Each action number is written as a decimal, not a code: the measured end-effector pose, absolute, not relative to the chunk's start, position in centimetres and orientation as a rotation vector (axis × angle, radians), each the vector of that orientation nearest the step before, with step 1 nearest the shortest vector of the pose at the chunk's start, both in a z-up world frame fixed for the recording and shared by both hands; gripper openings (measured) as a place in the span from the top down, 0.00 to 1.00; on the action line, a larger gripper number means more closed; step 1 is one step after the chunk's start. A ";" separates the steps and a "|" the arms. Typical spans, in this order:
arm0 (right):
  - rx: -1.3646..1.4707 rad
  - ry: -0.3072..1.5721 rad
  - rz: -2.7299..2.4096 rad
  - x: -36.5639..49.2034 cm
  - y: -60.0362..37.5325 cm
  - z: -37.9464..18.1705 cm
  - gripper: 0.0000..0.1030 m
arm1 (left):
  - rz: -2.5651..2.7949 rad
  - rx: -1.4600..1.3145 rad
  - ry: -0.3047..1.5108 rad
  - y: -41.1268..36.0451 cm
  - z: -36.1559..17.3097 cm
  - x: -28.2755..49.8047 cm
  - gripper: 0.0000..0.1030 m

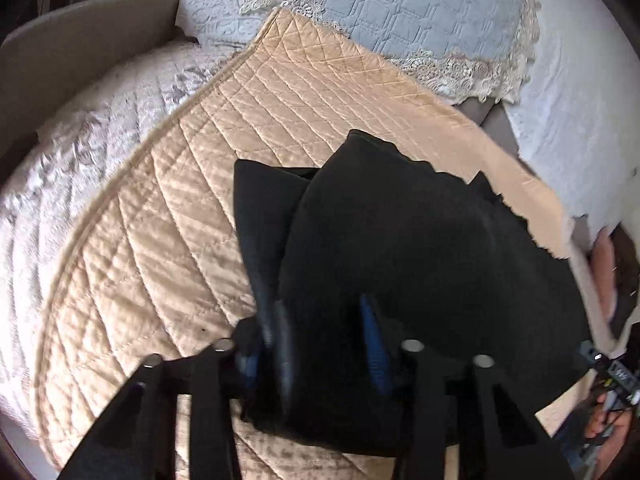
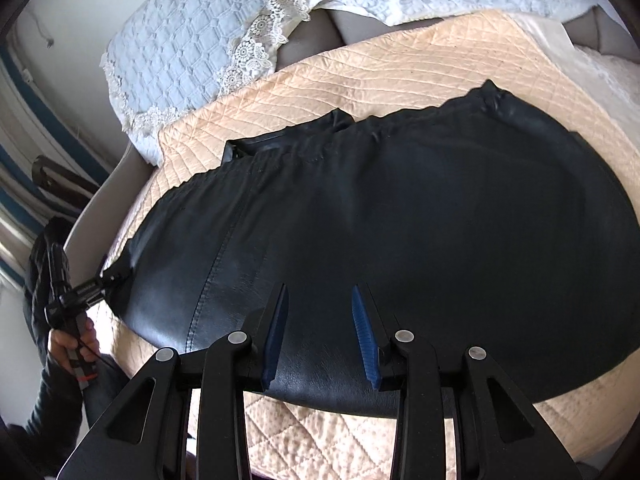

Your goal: Fold large clothes

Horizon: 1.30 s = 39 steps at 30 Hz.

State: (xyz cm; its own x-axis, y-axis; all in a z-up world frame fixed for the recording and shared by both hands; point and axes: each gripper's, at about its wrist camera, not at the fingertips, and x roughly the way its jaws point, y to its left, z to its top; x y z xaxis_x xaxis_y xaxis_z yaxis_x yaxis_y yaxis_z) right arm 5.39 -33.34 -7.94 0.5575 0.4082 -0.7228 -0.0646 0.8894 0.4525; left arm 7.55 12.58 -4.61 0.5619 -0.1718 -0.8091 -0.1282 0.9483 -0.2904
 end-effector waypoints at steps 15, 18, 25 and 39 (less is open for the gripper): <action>0.457 0.832 0.332 3.2 -34.2 -5.5 0.66 | -0.379 -0.313 0.773 2.9 8.9 7.3 0.88; 0.483 0.822 0.331 2.8 -34.7 -5.5 0.66 | -0.481 -0.288 0.790 -1.9 8.5 8.1 0.90; 0.569 0.841 0.322 2.1 -36.3 -6.8 0.66 | -0.615 -0.245 0.988 -11.5 -0.3 10.3 0.96; 0.690 0.894 0.500 6.3 -32.6 -8.4 0.44 | -0.534 -0.212 0.882 -5.9 1.5 7.0 0.72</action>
State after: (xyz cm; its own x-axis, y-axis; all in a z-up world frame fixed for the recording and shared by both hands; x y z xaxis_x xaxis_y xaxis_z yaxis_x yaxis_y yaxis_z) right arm 6.32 -32.61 -8.38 0.5390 0.6535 -0.5314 -0.1114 0.6807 0.7240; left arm 6.97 -5.89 1.53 0.5162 -0.5259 -0.6760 0.3552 0.8497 -0.3897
